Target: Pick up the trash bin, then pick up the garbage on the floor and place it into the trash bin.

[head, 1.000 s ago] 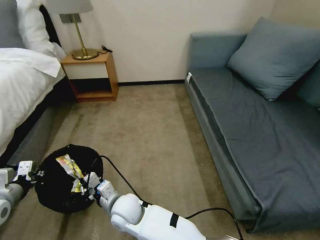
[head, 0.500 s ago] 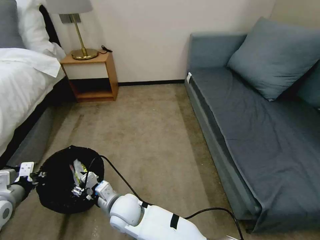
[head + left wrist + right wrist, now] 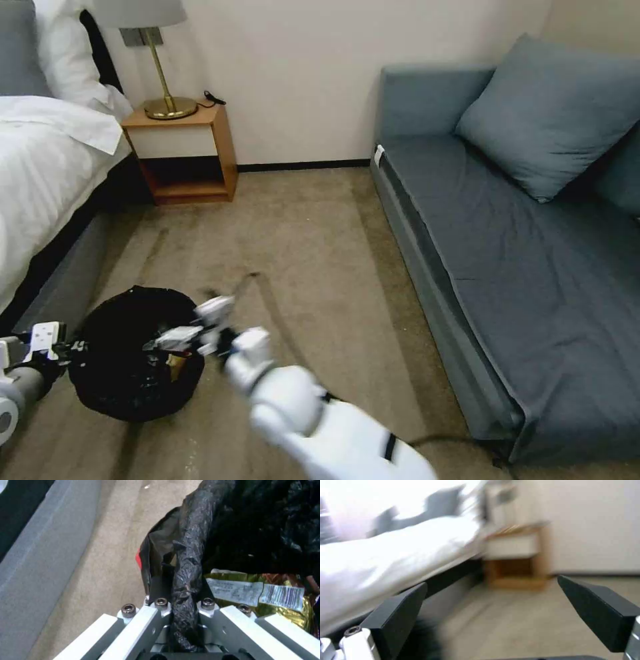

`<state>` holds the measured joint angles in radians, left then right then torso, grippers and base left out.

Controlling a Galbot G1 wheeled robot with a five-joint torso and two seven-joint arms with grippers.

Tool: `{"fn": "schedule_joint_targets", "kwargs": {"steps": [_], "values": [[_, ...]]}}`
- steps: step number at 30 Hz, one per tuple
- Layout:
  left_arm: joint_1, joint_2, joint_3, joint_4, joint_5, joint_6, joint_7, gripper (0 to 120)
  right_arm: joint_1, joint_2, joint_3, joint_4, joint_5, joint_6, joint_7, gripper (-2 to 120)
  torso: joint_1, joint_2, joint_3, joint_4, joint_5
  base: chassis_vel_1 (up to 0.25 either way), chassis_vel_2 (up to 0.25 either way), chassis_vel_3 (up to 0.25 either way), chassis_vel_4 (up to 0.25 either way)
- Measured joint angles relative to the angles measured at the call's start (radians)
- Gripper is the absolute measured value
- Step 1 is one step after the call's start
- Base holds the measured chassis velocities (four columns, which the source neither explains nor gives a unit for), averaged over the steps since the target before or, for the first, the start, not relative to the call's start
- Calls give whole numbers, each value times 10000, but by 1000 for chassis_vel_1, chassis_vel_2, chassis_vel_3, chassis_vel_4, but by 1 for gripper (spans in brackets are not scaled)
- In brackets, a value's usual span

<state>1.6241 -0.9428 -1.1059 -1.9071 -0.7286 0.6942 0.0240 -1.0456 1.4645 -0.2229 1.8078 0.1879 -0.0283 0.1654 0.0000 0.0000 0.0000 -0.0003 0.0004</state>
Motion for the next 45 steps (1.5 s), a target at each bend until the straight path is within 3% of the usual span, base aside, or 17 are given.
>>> {"fn": "schedule_joint_targets", "kwargs": {"steps": [2, 8, 13, 18, 30, 35, 40, 45], "values": [[-23, -36, -11, 26, -8, 0, 0, 3, -863, -397, 1282, 540, -821, 882, -38, 100, 0, 0, 0, 3, 1, 0, 0, 0, 0], [-181, -154, 48, 78, -4, -34, -36, 3, -2979, -904, 3572, 1611, -2197, 2083, -215, 100, -1, 0, -1, -1, -2, 0, 0, 0, 0], [-251, -314, 131, 15, 6, -41, -46, 3, -4522, -630, 5018, 2043, -2892, 2989, -330, 100, -1, 0, -1, 2, -1, 0, 0, 0, 0], [-242, -399, 138, -59, 19, -82, -48, 3, -5627, -370, 6058, 2078, -2767, 3696, -380, 100, -1, 0, -1, 2, -2, 0, 0, 0, 0], [-230, -529, -82, -46, -465, -63, -134, 3, -5856, -306, 6290, 2113, -2366, 3735, -373, 100, 0, 0, 0, 3, -3, 0, 0, 0, 0], [-529, -779, -485, 333, -1427, 155, -287, 3, -5823, -307, 6252, 2108, -2353, 3709, -367, 100, 0, 1, 0, 4, -4, 0, 0, 0, 0], [-1060, -795, -848, 1494, -2550, 377, -601, 3, -5800, -308, 6227, 2091, -2346, 3694, -364, 100, 0, 0, 0, 5, -5, 0, 0, 0, 0], [-1334, -763, -882, 2043, -3127, 399, -788, 3, -5792, -308, 6217, 2085, -2344, 3687, -363, 100, -1, 0, 0, 3, -4, 0, 0, 0, 0]]}}
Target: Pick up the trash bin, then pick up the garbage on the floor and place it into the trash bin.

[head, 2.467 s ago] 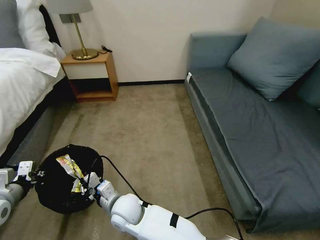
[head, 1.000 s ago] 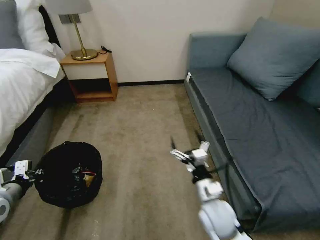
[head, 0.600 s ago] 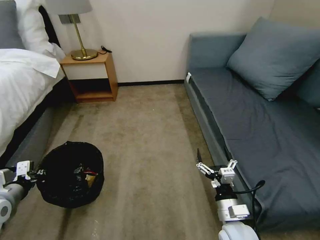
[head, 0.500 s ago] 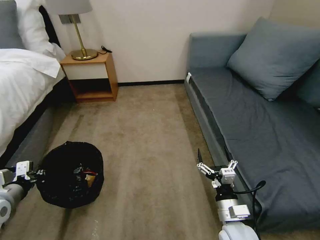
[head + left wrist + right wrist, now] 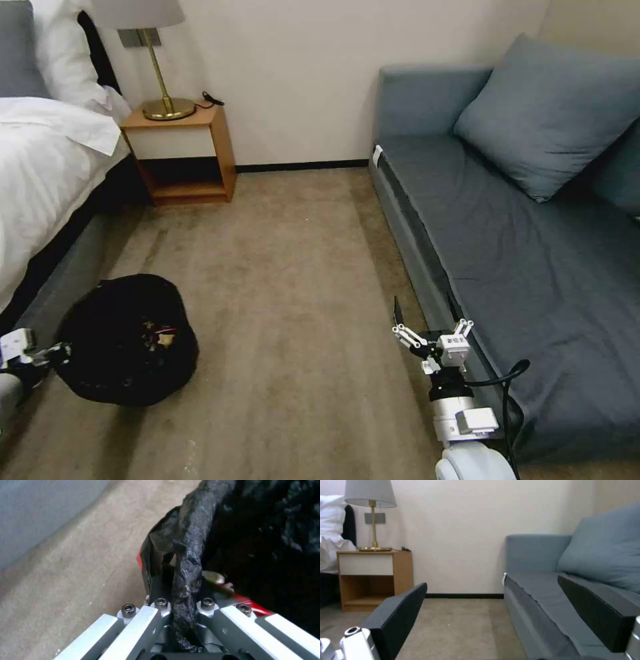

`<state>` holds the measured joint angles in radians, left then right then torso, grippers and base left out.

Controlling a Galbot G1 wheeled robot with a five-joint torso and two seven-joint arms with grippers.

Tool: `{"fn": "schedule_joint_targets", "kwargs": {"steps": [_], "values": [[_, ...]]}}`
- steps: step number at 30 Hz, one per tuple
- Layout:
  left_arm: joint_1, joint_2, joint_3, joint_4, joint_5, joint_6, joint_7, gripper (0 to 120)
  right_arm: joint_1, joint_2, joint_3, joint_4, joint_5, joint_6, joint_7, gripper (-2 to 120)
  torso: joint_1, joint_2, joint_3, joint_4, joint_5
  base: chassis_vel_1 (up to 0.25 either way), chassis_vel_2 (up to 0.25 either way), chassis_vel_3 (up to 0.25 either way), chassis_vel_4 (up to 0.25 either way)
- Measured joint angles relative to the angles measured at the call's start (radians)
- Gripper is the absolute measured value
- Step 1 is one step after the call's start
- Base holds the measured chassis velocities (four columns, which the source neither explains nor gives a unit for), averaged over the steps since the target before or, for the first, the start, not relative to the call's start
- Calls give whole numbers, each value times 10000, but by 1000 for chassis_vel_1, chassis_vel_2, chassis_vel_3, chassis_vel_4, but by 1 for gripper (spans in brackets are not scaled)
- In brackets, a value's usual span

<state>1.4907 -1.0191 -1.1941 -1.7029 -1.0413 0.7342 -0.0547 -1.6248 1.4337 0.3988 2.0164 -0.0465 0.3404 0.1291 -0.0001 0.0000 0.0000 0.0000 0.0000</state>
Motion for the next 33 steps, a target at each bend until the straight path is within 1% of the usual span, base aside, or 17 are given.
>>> {"fn": "schedule_joint_targets", "kwargs": {"steps": [3, 5, 6, 8, 15, 20, 22, 23, 26, 27, 30, 31, 32, 33], "values": [[-265, 17, 107, 649, -244, 0, -87, 3, 6, 0, -6, -6, 3, -8, 3, 100, 0, 0, 0, 0, 0, 0, 0, 0, 0], [-448, 6, 290, 1071, -248, 4, -151, 3, 11, 0, -12, -10, 5, -13, 5, 100, 1, 0, 0, 1, -2, 0, 0, 0, 0], [-448, 6, 290, 1071, -248, 4, -151, 3, 11, 0, -12, -10, 5, -13, 5, 100, 1, 0, 0, 1, -2, 0, 0, 0, 0], [-577, 1, 447, 1352, -131, 5, -203, 3, 14, 0, -16, -13, 6, -18, 8, 100, 0, 0, 0, 0, 0, 0, 0, 0, 0], [-740, -4, 651, 1737, 57, 9, -276, 3, 19, 0, -23, -18, 11, -25, 13, 100, 0, 0, 0, 0, -1, 0, 0, 0, 0], [-782, -4, 675, 1797, 84, 13, -302, 4, 22, 0, -25, -21, 12, -28, 14, 100, 0, 0, 0, 0, -1, 0, 0, 0, 0], [-787, -10, 659, 1797, 118, 22, -300, 11, 23, 0, -26, -23, 12, -28, 14, 100, 1, 0, 0, -1, 0, 0, 0, 0, 0], [-787, -10, 659, 1797, 118, 22, -300, 11, 23, 0, -26, -23, 12, -28, 14, 100, 1, 0, 0, -1, 0, 0, 0, 0, 0], [-765, -13, 577, 1724, 163, 22, -289, 28, 23, 0, -27, -23, 12, -29, 14, 100, 0, 0, 0, 0, 0, 0, 0, 0, 0], [-765, -13, 577, 1724, 163, 22, -289, 28, 23, 0, -27, -23, 12, -29, 14, 100, 0, 0, 0, 0, 0, 0, 0, 0, 0], [-721, 28, 453, 1639, 186, 22, -273, 39, 24, 0, -28, -23, 12, -29, 14, 100, 0, 0, 0, 0, 1, 0, 0, 0, 0], [-721, 28, 453, 1639, 186, 22, -273, 39, 24, 0, -28, -23, 12, -29, 14, 100, 0, 0, 0, 0, 1, 0, 0, 0, 0], [-683, 40, 378, 1581, 213, 22, -253, 46, 24, 0, -28, -23, 12, -29, 15, 100, 0, 0, 0, 0, 1, 0, 0, 0, 0], [-658, 44, 334, 1539, 224, 22, -247, 48, 24, 0, -28, -23, 12, -29, 15, 100, 0, 0, 0, 0, 0, 0, 0, 0, 0]]}}
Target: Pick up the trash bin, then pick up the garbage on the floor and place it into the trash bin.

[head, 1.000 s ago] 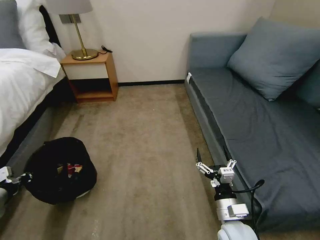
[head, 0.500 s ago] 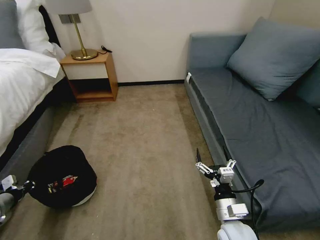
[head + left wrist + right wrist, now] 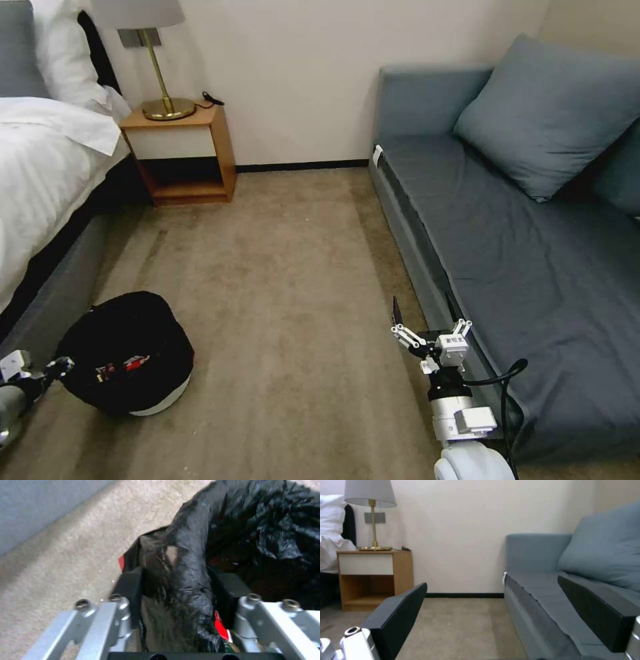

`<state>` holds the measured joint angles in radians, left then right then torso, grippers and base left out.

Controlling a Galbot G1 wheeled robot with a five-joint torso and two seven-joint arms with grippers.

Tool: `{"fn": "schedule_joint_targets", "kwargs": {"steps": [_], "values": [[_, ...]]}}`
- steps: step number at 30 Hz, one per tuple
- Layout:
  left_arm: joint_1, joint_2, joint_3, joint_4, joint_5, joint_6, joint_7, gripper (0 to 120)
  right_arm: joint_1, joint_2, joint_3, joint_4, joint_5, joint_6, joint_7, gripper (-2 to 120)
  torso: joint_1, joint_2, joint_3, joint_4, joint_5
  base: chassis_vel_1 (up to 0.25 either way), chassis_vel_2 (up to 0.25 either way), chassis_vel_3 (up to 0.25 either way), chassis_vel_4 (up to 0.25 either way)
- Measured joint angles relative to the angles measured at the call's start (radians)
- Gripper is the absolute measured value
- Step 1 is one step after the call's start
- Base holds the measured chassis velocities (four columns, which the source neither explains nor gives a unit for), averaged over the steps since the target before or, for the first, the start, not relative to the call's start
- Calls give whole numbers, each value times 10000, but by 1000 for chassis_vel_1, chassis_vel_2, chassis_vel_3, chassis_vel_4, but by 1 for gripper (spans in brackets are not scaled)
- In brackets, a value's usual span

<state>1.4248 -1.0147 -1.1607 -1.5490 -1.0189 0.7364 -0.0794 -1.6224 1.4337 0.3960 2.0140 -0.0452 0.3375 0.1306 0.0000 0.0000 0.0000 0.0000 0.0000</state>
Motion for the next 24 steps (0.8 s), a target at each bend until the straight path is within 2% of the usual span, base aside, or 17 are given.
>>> {"fn": "schedule_joint_targets", "kwargs": {"steps": [1, 4, 7, 8, 9, 11, 12, 13, 15, 17, 18, 20, 22, 23, 24], "values": [[70, 0, -99, -138, 13, 0, 36, 54, 0, 0, 0, 0, 0, 0, 0, 100, 0, 0, 0, 0, 0, 0, 0, 0, 0], [284, -62, -342, -487, 96, 0, 137, 63, 0, 0, 0, 0, 0, 0, 0, 100, 0, 0, 0, -1, 2, 0, 0, 0, 0], [569, -186, -509, -833, 729, -4, 381, 77, 1, 0, -1, -1, 0, 0, 0, 100, 0, 0, -1, 0, 1, 0, 0, 0, 0], [569, -186, -509, -833, 729, -4, 381, 77, 1, 0, -1, -1, 0, 0, 0, 100, 0, 0, -1, 0, 1, 0, 0, 0, 0], [768, -232, -575, -986, 1169, -18, 571, 81, 1, 0, 0, 0, 0, 0, 0, 100, 0, 0, 0, 1, 0, 0, 0, 0, 0], [965, -272, -666, -1111, 1620, -320, 792, 90, 1, 0, -1, -1, 0, 0, 0, 100, 0, 0, 0, 2, 1, 0, 0, 0, 0], [1081, -306, -713, -1209, 1850, -812, 972, 95, 1, 0, -1, 0, 0, 0, 1, 100, 0, 0, 0, 1, 0, 0, 0, 0, 0], [1081, -306, -713, -1209, 1850, -812, 972, 95, 1, 0, -1, 0, 0, 0, 1, 100, 0, 0, 0, 1, 0, 0, 0, 0, 0], [1328, -397, -738, -1542, 2191, -2101, 1343, 99, 1, 0, -1, 0, 0, 0, 1, 100, 0, 0, 0, 1, 0, 0, 0, 0, 0], [1650, -565, -614, -2128, 2622, -3993, 1733, 100, 2, 0, -1, -1, 1, 0, 0, 100, 0, 0, 0, 1, 2, 0, 0, 0, 0], [1650, -565, -614, -2128, 2622, -3993, 1733, 100, 2, 0, -1, -1, 1, 0, 0, 100, 0, 0, 0, 1, 2, 0, 0, 0, 0], [2078, -858, -205, -3101, 2678, -5219, 2029, 100, 2, 1, 0, 0, 1, -1, 1, 100, 1, 0, 0, 1, 3, 0, 0, 0, 0], [2418, -1443, 743, -4300, 2988, -6178, 2163, 100, 3, 0, -1, -1, 1, -1, 0, 100, 0, 0, -1, 0, 4, 0, 0, 0, 0], [2418, -1443, 743, -4300, 2988, -6178, 2163, 100, 3, 0, -1, -1, 1, -1, 0, 100, 0, 0, -1, 0, 4, 0, 0, 0, 0], [2472, -1586, 974, -4546, 3118, -6319, 2173, 100, 1, -1, -6, 0, 0, -1, -1, 100, 0, 0, 0, -2, -3, 0, 0, 0, 0]]}}
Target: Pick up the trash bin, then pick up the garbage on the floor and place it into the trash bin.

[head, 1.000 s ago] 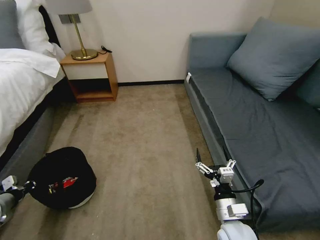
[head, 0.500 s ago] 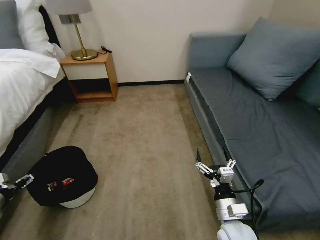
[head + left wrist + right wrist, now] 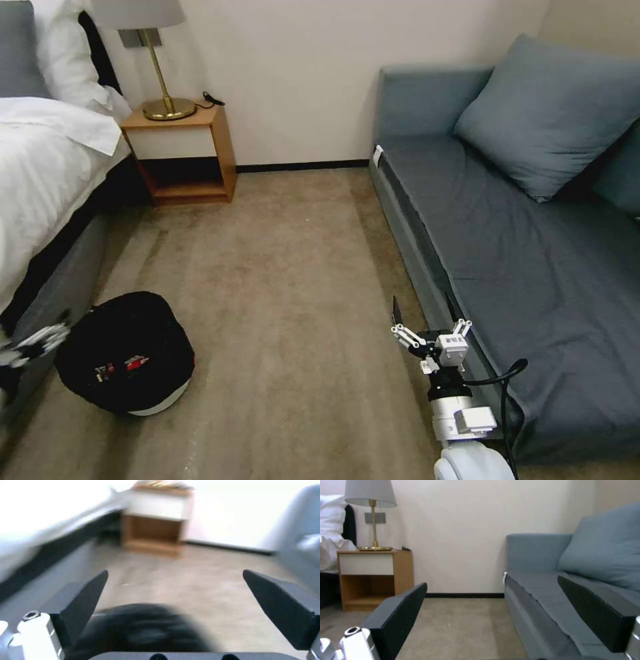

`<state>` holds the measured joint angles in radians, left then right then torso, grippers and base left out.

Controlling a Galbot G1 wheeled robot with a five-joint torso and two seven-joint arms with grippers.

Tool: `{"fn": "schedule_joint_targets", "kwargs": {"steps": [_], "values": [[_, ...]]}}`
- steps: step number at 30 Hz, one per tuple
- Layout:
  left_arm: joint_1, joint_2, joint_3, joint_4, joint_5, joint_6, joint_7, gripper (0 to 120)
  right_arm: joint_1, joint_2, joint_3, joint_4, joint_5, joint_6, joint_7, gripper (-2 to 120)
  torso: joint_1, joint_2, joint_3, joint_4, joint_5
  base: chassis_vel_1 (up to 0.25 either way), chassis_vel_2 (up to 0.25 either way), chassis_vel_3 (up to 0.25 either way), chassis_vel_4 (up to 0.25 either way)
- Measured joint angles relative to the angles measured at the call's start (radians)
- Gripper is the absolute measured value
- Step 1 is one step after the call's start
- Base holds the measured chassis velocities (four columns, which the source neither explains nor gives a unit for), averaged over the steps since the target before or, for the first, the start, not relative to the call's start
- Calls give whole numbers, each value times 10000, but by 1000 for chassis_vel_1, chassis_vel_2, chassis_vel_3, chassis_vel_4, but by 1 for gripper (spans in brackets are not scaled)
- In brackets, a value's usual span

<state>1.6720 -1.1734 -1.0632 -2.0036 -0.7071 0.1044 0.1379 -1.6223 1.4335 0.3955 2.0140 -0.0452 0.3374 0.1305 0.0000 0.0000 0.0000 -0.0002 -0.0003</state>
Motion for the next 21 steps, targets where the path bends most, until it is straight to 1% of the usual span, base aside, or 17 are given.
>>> {"fn": "schedule_joint_targets", "kwargs": {"steps": [1, 2, 3, 5, 7, 8, 9, 10, 12, 13, 15, 17, 18, 21], "values": [[98, -350, 384, -488, 443, -382, -6, 100, 0, -1, 7, 0, 2, 0, 1, 100, 1, 0, 0, -1, 1, 0, 0, 0, 0], [139, -510, 515, -686, 699, -597, -9, 100, 2, 2, 5, 0, 2, 0, 1, 100, 0, 0, 0, -2, 7, 0, 0, 0, 0], [139, -510, 515, -686, 699, -597, -9, 100, 2, 2, 5, 0, 2, 0, 1, 100, 0, 0, 0, -2, 7, 0, 0, 0, 0], [289, -841, 753, -1113, 1400, -1232, -33, 100, 1, 2, 4, 0, 2, -1, 1, 100, 1, 0, 0, 0, 6, 0, 0, 0, 0], [569, -1076, 938, -1418, 2115, -2072, -35, 100, 2, 1, 2, -1, 2, -1, 1, 100, 0, 0, -1, 2, 7, 0, 0, 0, 0], [688, -1138, 998, -1498, 2416, -2353, -35, 100, 1, 2, 3, 0, 2, 0, 1, 100, 0, 0, 0, 1, 7, 0, 0, 0, 0], [688, -1138, 998, -1498, 2416, -2353, -35, 100, 1, 2, 3, 0, 2, 0, 1, 100, 0, 0, 0, 1, 7, 0, 0, 0, 0], [849, -1179, 1074, -1536, 2836, -2705, -49, 100, 1, 2, 3, 0, 2, -1, 1, 100, 0, 0, 0, 1, 6, 0, 0, 0, 0], [1122, -1195, 1189, -1540, 3341, -3231, -125, 100, 1, 2, 3, 0, 2, -1, 1, 100, 1, 0, 0, 2, 5, 0, 0, 0, 0], [1122, -1195, 1189, -1540, 3341, -3231, -125, 100, 1, 2, 3, 0, 2, -1, 1, 100, 1, 0, 0, 2, 5, 0, 0, 0, 0], [1412, -1211, 1342, -1478, 3701, -3771, -169, 100, 1, 2, 3, -1, 2, -1, 1, 100, 0, 0, 0, 3, 5, 0, 0, 0, 0], [1497, -1260, 1471, -1401, 3784, -4168, -176, 100, 1, 1, 3, 0, 1, 0, 1, 100, 0, 0, 0, 3, 2, 0, 0, 0, 0], [1497, -1260, 1471, -1401, 3784, -4168, -176, 100, 1, 1, 3, 0, 1, 0, 1, 100, 0, 0, 0, 3, 2, 0, 0, 0, 0], [1489, -1335, 1683, -1362, 3791, -4518, -199, 100, 1, 1, 3, -1, 1, -1, 1, 100, 0, 0, 0, 2, 3, 0, 0, 0, 0]]}}
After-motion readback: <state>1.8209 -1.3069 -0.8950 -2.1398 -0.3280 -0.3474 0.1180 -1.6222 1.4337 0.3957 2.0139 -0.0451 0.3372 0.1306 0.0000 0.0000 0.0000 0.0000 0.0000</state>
